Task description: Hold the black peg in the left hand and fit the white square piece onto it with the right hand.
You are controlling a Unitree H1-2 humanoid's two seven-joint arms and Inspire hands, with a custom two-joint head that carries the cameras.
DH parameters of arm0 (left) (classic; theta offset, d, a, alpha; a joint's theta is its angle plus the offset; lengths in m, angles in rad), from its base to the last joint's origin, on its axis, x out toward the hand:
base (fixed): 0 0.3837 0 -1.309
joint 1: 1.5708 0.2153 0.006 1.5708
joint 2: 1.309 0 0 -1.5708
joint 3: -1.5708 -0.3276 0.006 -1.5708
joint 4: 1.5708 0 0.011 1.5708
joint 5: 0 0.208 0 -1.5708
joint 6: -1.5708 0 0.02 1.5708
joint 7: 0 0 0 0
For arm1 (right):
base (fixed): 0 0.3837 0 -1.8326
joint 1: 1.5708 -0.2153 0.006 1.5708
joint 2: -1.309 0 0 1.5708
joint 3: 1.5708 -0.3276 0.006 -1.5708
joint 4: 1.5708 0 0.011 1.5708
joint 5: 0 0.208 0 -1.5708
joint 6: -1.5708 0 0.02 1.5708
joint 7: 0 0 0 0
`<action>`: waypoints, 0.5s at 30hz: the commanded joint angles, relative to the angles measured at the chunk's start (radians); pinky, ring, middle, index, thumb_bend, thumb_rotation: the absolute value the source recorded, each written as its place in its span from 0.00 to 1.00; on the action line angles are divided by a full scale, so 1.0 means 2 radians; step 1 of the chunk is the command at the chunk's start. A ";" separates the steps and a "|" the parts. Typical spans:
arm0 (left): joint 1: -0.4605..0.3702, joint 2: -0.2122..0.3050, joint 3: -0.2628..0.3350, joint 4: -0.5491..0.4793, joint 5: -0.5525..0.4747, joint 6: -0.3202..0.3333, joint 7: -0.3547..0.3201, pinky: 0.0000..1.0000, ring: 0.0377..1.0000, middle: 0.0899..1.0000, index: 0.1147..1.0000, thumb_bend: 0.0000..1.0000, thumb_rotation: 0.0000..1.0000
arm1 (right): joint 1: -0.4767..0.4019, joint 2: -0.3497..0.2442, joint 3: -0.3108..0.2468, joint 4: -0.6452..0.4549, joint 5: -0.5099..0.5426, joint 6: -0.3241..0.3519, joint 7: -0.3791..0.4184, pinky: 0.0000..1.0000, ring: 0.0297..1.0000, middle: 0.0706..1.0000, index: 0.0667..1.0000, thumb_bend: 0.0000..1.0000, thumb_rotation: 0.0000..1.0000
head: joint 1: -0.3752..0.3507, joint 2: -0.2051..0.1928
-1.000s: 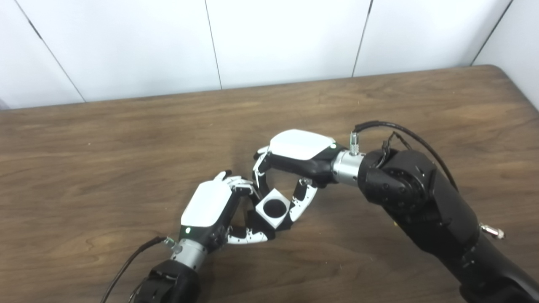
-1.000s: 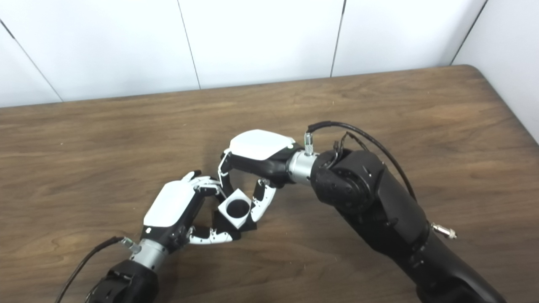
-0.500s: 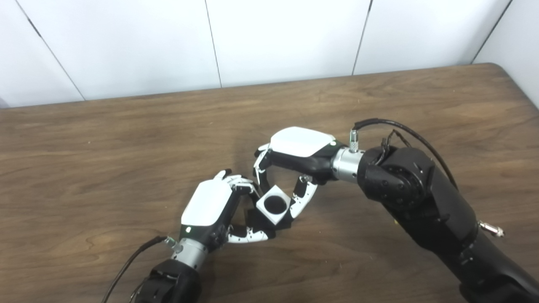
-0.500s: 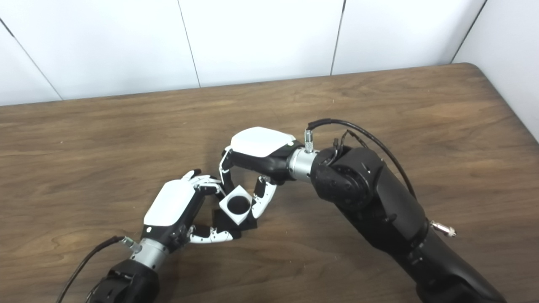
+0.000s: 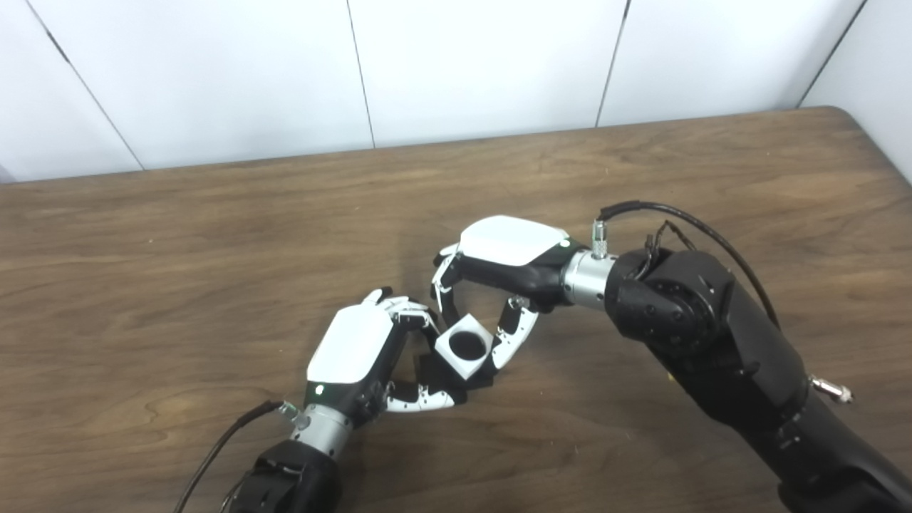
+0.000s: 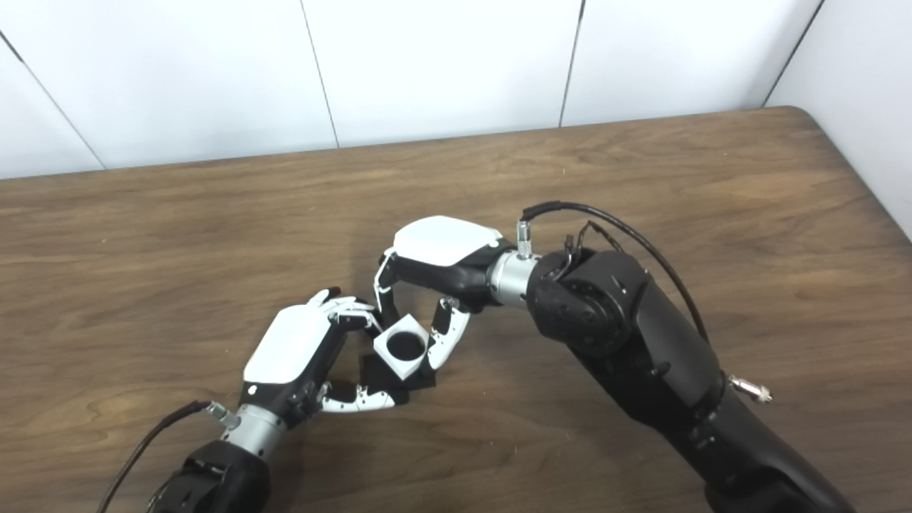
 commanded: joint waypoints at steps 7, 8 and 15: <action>0.006 0.002 -0.006 -0.004 0.001 0.004 -0.015 0.95 0.81 0.71 0.42 0.52 0.05 | -0.006 0.003 -0.012 0.000 0.001 -0.012 -0.028 0.79 0.89 0.74 0.45 0.52 0.13 | -0.001 0.001; 0.005 0.002 -0.006 -0.003 0.001 0.004 -0.015 0.95 0.81 0.71 0.42 0.52 0.05 | -0.006 0.003 -0.012 0.000 0.003 -0.012 -0.029 0.79 0.89 0.74 0.45 0.52 0.14 | -0.001 0.001; 0.004 0.001 -0.006 -0.004 -0.001 0.005 -0.014 0.95 0.81 0.71 0.42 0.52 0.05 | -0.007 0.000 -0.012 0.000 0.004 -0.015 -0.033 0.79 0.89 0.75 0.46 0.52 0.15 | -0.001 0.003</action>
